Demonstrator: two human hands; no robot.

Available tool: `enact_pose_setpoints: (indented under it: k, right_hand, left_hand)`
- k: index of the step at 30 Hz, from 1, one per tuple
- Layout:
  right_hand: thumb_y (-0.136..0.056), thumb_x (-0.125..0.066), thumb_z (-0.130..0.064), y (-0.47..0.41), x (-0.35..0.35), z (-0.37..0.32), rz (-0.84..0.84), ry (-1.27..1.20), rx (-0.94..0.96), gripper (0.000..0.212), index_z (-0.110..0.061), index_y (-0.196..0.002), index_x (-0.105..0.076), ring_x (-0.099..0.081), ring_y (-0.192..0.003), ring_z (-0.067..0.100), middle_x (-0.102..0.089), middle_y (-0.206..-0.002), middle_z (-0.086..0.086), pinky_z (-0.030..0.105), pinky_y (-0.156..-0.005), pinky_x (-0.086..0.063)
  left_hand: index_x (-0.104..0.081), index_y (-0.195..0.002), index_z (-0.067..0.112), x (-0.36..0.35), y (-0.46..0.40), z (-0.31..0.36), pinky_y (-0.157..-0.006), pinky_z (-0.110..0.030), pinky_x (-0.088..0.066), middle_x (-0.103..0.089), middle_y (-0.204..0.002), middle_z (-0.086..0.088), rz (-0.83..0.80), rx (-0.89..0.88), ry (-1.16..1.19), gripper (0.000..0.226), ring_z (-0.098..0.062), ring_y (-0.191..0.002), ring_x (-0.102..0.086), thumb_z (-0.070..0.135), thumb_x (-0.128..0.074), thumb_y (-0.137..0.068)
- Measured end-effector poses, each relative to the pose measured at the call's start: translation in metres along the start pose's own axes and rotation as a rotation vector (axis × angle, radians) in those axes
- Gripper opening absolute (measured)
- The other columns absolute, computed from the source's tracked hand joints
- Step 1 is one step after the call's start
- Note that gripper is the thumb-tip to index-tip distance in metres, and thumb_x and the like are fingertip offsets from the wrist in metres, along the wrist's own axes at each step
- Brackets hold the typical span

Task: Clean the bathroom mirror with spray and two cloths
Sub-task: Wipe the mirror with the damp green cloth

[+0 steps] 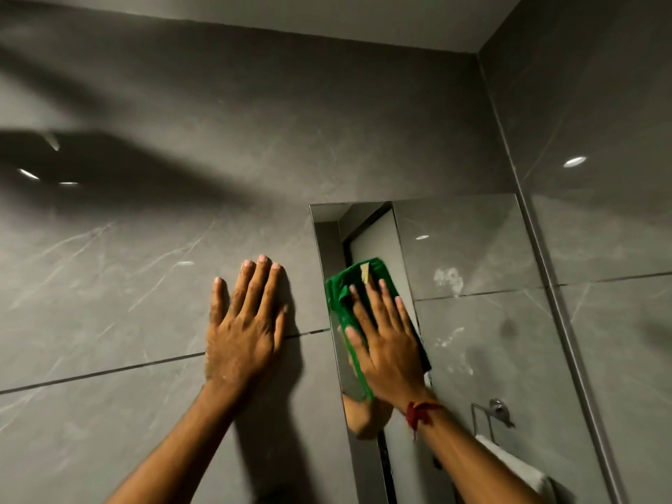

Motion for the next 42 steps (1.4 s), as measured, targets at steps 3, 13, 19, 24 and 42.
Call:
enact_pose_setpoints:
  k: [3,13,19,24,42]
  right_hand:
    - [-0.106,-0.016,-0.05,-0.055,0.015,0.015,0.052,0.014,-0.173,0.061,-0.031,-0.163,-0.004,-0.005,-0.161,0.021,-0.004,-0.173,0.001,0.048,-0.13,-0.011]
    - [-0.107,-0.021,-0.051,-0.069,0.006,-0.031,0.063,0.039,0.183,0.06,-0.036,-0.163,-0.007,-0.002,-0.161,0.02,-0.001,-0.173,-0.003,0.051,-0.128,-0.013]
    - [-0.107,-0.021,-0.048,-0.085,0.016,-0.01,0.09,-0.007,-0.066,0.06,-0.033,-0.164,-0.01,-0.005,-0.161,0.018,-0.004,-0.173,-0.005,0.051,-0.129,-0.014]
    - [-0.106,-0.02,-0.049,-0.136,0.022,-0.033,0.065,0.007,-0.084,0.062,-0.031,-0.164,-0.008,-0.003,-0.161,0.023,-0.003,-0.173,-0.001,0.052,-0.129,-0.009]
    - [-0.105,-0.019,-0.05,-0.073,0.052,0.202,0.084,-0.157,-0.605,0.064,-0.028,-0.164,-0.008,0.001,-0.16,0.018,0.0,-0.173,-0.002,0.055,-0.129,-0.003]
  left_hand:
    - [-0.019,-0.164,0.016,-0.002,0.0,-0.001,-0.128,-0.059,-0.016,-0.014,-0.173,-0.009,0.029,0.002,-0.011,0.07,-0.029,-0.161,-0.012,0.05,-0.025,-0.104]
    - [-0.016,-0.165,0.017,-0.007,-0.001,-0.003,-0.129,-0.058,-0.012,-0.01,-0.174,-0.007,0.035,0.0,0.017,0.068,-0.027,-0.162,-0.009,0.05,-0.024,-0.105]
    - [-0.017,-0.165,0.018,-0.007,-0.001,-0.001,-0.129,-0.058,-0.014,-0.012,-0.174,-0.007,0.045,0.012,0.013,0.069,-0.027,-0.162,-0.009,0.051,-0.023,-0.105]
    - [-0.017,-0.165,0.017,-0.007,-0.001,-0.003,-0.129,-0.059,-0.012,-0.011,-0.174,-0.006,0.05,0.008,0.021,0.069,-0.027,-0.162,-0.009,0.05,-0.022,-0.104]
    - [-0.016,-0.164,0.01,-0.008,0.003,0.016,-0.129,-0.061,-0.003,-0.008,-0.174,-0.011,0.103,0.095,0.022,0.075,-0.029,-0.162,-0.008,0.046,-0.023,-0.098]
Point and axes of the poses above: each hand's wrist, its own y-axis away from the middle knuckle, its own x-axis out of the back of the hand, z = x × y, the point moved 4 cm from there along -y, towards the middle knuckle
